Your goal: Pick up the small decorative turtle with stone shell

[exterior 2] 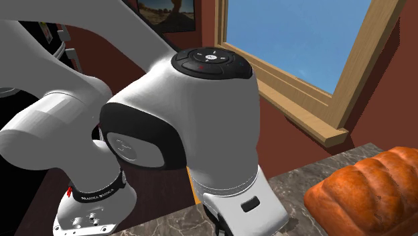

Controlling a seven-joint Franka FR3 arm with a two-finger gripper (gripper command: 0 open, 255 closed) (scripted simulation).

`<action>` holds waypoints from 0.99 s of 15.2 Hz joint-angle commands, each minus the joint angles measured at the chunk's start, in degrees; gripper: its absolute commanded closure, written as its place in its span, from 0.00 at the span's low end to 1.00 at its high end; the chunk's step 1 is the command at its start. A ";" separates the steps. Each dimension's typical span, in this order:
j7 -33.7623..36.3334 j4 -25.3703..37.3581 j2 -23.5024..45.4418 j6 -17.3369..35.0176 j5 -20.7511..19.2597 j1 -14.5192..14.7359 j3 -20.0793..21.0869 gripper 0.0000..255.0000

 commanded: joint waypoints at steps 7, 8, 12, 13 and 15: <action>-0.02 -0.01 0.11 0.13 0.03 0.04 -0.03 1.00; -0.08 0.09 0.08 0.01 0.03 0.02 -0.06 1.00; 0.52 1.43 -2.93 -4.30 -0.24 -0.54 1.08 1.00; 0.65 1.80 -3.62 -5.35 -0.26 -0.65 1.35 1.00; 0.87 2.59 -4.92 -7.43 -0.25 -0.81 1.87 1.00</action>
